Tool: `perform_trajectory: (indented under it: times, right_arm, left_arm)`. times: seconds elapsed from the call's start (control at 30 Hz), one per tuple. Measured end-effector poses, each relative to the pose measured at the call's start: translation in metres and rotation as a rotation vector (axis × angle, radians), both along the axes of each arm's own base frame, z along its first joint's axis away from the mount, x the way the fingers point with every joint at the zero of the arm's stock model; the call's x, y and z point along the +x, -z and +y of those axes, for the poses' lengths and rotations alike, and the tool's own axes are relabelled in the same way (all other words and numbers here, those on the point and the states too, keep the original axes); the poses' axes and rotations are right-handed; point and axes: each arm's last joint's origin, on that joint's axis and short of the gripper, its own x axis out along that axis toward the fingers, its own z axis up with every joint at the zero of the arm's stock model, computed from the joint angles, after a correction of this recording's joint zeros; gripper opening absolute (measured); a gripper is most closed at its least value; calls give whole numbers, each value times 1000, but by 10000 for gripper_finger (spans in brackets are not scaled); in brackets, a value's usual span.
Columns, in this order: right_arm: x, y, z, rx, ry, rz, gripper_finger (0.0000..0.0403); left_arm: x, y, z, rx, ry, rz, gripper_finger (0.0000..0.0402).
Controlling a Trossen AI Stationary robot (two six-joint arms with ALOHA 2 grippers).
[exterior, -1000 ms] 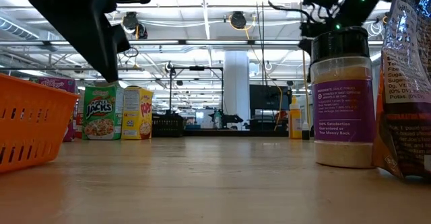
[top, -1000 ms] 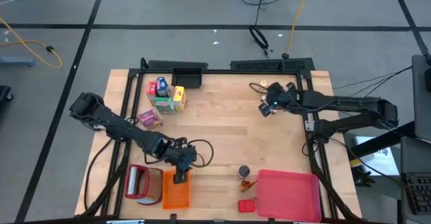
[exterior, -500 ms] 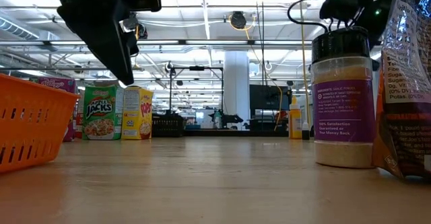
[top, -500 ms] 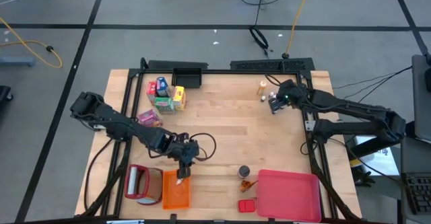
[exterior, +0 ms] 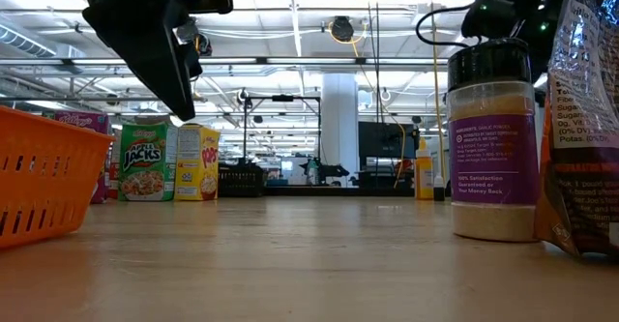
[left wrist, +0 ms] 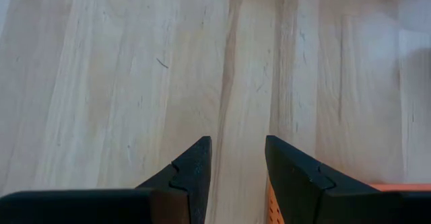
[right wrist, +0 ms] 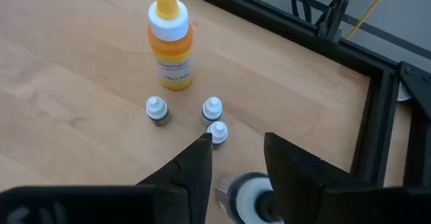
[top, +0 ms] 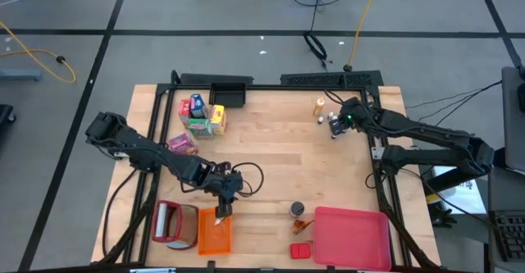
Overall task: Pick & Place Kitchen Items
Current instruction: Put the big black food coloring bottle into the orange bin
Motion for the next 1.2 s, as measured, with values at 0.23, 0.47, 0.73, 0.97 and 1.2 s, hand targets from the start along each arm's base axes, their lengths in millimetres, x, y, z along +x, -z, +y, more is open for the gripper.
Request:
perform_trajectory:
  times: [0.23,0.47,0.73,0.97,1.2]
  right_arm:
    - [-1,-1,0,-9,-8,13,130]
    - [-6,1,-4,4,27,34,130]
    - [-8,1,-8,2,36,41,130]
    - [-11,4,-5,52,41,59,130]
    - [-10,7,-5,76,52,72,130]
  left_arm:
    - [0,0,0,-1,0,-2,141]
    - [0,0,0,-2,-1,-4,141]
    - [0,0,0,-3,-2,-5,141]
    - [0,0,0,-4,-3,-6,141]
    - [1,0,0,-4,-3,-7,141]
